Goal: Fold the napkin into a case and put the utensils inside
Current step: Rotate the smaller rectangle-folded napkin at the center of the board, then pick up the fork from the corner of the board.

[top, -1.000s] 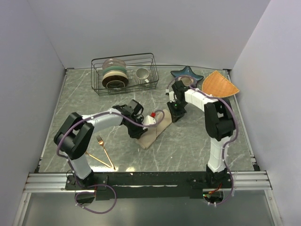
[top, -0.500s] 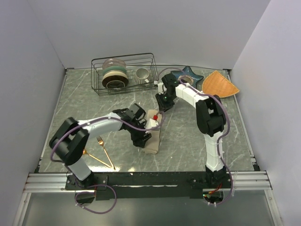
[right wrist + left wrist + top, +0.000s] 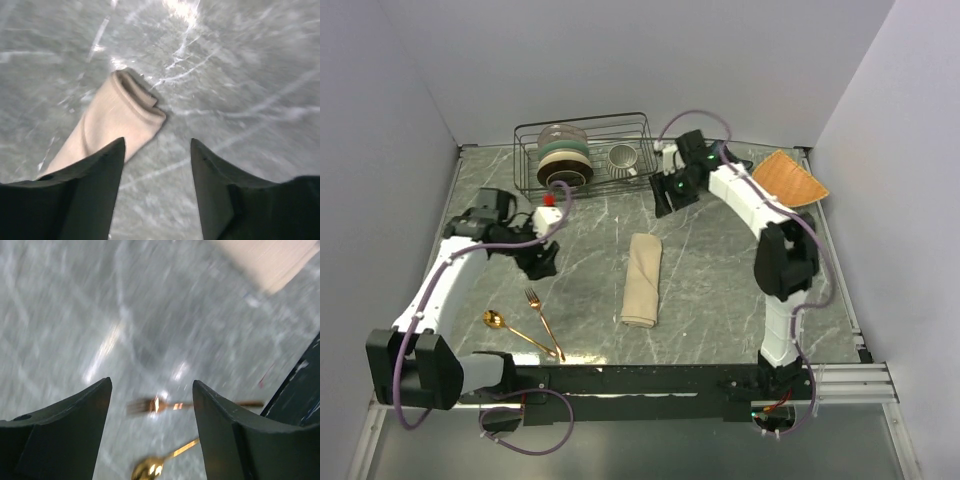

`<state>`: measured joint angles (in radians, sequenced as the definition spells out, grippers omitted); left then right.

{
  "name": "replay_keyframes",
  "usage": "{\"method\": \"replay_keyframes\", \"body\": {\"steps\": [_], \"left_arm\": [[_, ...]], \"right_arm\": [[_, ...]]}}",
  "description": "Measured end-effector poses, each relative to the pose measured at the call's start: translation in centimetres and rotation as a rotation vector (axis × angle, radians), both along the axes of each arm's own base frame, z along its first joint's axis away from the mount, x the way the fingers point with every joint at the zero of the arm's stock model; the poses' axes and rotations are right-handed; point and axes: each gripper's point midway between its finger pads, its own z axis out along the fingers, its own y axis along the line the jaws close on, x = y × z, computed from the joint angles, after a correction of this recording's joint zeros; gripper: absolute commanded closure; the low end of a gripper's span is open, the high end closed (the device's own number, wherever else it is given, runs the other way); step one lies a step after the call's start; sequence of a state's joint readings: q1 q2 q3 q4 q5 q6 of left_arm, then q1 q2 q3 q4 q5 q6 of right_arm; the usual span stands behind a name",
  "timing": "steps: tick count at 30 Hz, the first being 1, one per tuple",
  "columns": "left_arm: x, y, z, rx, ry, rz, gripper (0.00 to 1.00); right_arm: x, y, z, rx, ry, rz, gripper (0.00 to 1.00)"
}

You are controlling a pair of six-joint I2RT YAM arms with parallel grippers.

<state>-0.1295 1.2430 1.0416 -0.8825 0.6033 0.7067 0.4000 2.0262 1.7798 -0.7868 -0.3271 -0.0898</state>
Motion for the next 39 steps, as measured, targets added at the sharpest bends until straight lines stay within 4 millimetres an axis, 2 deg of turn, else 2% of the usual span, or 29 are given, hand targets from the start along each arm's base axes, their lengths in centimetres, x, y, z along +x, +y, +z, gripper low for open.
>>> {"method": "replay_keyframes", "body": {"steps": [2,4,6,8,11,12,14,17,21,25,30,34,36,39], "left_arm": [[-0.4,2.5,-0.3,0.026,0.01,0.055,0.28],[-0.9,4.2,-0.4,0.04,0.02,0.109,0.27],[-1.3,5.2,-0.5,0.044,0.029,0.158,0.26],[-1.6,5.9,-0.4,0.041,0.019,0.206,0.22],[-2.5,6.9,-0.3,0.061,-0.006,0.258,0.24],[-2.7,7.1,-0.3,0.07,-0.011,0.267,0.24],[-3.2,7.6,-0.4,0.085,-0.004,0.274,0.24],[-3.8,8.3,-0.7,0.101,0.043,0.286,0.24],[-3.7,9.4,0.3,0.106,0.088,0.315,0.24],[-3.0,10.2,2.2,0.104,0.106,0.334,0.28],[-1.7,10.0,3.6,0.064,0.151,0.317,0.3],[-1.5,9.9,2.4,0.026,0.24,0.311,0.33],[-1.3,9.8,1.5,-0.006,0.294,0.313,0.35],[-1.3,9.7,0.1,-0.076,0.361,0.319,0.39]], "right_arm": [[-0.2,-0.7,3.7,0.018,-0.075,-0.002,0.07],[-0.9,-1.4,8.1,0.039,-0.171,0.0,0.0],[-2.1,-2.4,13.0,0.06,-0.281,-0.001,0.0],[-3.9,-3.5,17.0,0.079,-0.367,-0.009,0.0],[-7.0,-4.9,20.4,0.103,-0.442,-0.016,0.0],[-8.2,-5.3,20.7,0.104,-0.449,-0.011,0.0],[-10.4,-6.2,19.7,0.089,-0.424,0.005,0.0],[-13.8,-7.5,17.0,0.052,-0.358,0.034,0.0],[-17.7,-9.2,14.2,0.01,-0.302,0.062,0.0],[-20.4,-10.3,14.4,0.017,-0.332,0.071,0.0],[-21.9,-9.8,15.7,0.078,-0.363,0.106,0.0],[-22.6,-8.5,16.0,0.153,-0.333,0.135,0.0],[-22.4,-7.6,15.3,0.198,-0.305,0.143,0.0],[-22.4,-6.7,13.1,0.229,-0.233,0.141,0.0]]}}
